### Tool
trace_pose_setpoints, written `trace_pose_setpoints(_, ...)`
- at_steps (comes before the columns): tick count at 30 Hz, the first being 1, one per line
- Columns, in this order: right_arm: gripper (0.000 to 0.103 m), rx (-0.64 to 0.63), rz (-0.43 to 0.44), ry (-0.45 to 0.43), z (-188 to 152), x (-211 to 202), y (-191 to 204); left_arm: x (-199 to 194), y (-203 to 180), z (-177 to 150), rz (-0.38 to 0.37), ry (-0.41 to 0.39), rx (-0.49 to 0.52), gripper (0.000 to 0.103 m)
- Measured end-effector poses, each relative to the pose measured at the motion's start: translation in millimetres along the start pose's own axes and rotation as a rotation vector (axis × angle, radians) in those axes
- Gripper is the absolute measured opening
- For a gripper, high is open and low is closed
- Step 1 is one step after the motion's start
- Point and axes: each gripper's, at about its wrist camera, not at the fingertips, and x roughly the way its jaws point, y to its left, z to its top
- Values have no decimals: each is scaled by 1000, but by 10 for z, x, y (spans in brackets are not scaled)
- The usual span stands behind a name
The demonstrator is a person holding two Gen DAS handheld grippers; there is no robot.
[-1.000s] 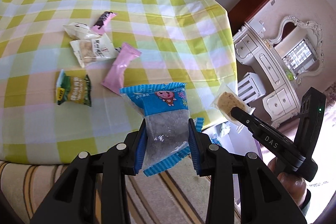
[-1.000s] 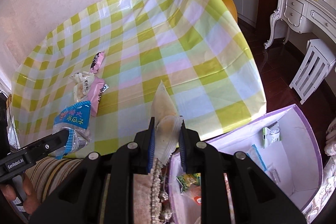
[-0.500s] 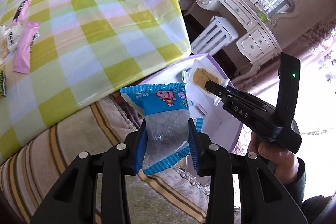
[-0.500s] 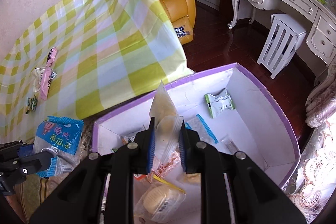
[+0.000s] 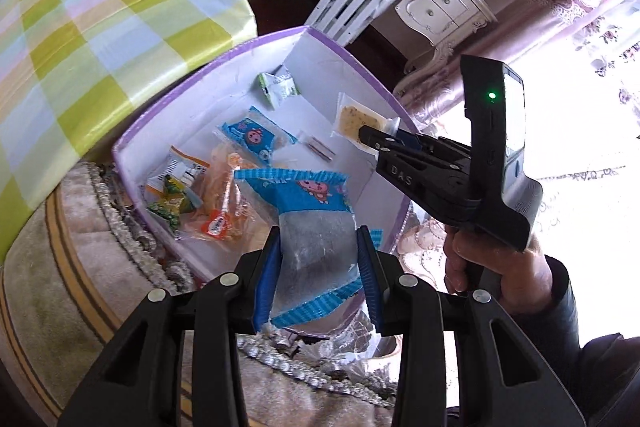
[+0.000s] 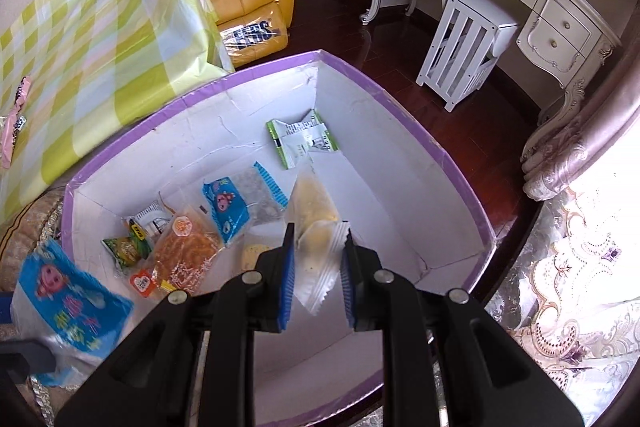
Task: Organize snacks
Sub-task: 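Carry the blue bag and cookie pack to the white box and release them, then move both open tools from the box back over the snacks on the table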
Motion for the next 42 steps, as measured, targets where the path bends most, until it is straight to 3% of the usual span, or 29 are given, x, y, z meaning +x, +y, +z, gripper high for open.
trace_pose_setpoints(2,23,10,-30,-2,1,4,-44,40,-21,13,-9,12,-1,58)
trace_pose_setpoints(6,48,15,-61,-20,25,-13,-58,23,-10,11,-1,-5,-12,59)
trace_pose_setpoints(10,60,8,-60,-29,69,-30,9,-24,32,3,0,-23,-31,59)
trace_pose_setpoints(18,73,-11,-25,-53,157,-107,208,-237,194,-18,50,-91,-75,59)
trace_pose_setpoints(30,76,-88,131,-83,350,-310,942,-832,871,-197,168,-238,-244,59)
trace_pose_setpoints(40,77,-132,271,-61,426,-440,1511,-1478,1653,-619,296,-378,-481,59)
trace_pose_setpoints(42,77,-146,298,-56,435,-468,1641,-1603,1809,-711,316,-407,-535,64)
